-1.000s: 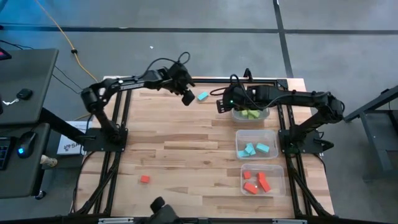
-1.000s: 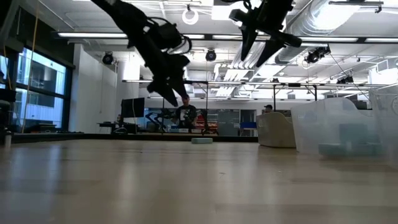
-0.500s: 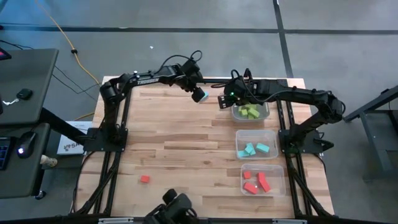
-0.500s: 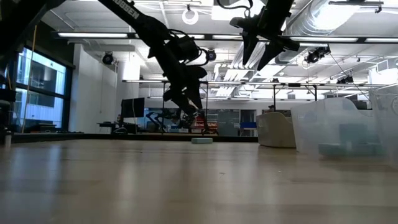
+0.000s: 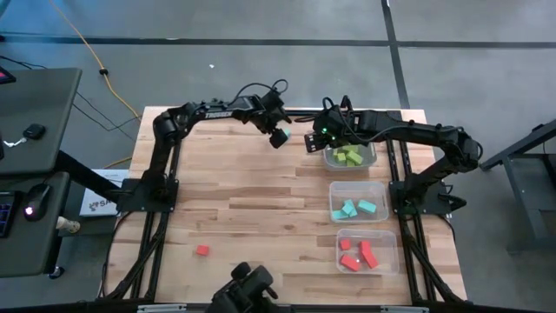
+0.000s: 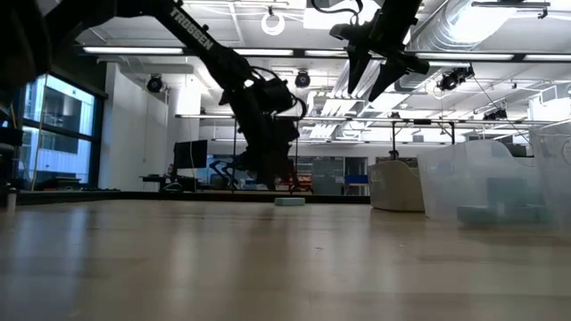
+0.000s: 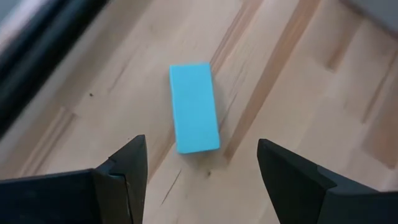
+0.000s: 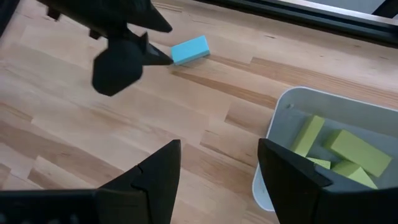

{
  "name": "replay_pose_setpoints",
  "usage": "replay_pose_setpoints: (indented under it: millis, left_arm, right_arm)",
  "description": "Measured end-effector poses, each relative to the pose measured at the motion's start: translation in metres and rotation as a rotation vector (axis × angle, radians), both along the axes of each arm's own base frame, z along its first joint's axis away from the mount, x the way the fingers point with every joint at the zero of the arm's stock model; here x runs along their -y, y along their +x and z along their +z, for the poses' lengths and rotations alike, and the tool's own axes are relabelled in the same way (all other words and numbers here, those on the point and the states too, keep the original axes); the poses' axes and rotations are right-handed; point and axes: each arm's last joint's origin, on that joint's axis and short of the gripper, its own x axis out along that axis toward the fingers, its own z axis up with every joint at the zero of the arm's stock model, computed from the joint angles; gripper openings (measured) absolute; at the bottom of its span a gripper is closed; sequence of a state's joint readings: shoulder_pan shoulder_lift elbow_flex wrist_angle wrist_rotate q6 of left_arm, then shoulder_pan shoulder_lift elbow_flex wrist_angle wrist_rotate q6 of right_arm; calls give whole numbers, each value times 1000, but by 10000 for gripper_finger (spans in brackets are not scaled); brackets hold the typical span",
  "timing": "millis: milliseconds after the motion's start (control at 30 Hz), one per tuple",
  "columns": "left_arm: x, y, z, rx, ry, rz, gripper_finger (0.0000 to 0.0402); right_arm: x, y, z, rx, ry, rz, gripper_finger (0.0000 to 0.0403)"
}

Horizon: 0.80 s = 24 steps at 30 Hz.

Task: Sort & place blocks by color
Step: Put the light blue block into the top transparent bin

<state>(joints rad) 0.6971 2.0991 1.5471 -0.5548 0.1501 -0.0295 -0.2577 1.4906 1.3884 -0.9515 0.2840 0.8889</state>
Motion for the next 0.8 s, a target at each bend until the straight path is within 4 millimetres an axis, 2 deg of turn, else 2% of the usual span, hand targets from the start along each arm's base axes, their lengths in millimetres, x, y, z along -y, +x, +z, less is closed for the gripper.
replay_pose_setpoints:
  millis: [267,600,800]
  left_arm:
    - [-3,3,-26,-43,-24,-13,227]
    - [-7,8,-25,-3,36,-32,227]
    - [-9,10,-36,-51,66,-41,227]
  right_arm:
    - [0,0,0,5,7,-6,204]
    - [0,1,0,15,5,-7,204]
    - [0,1,1,19,4,-7,204]
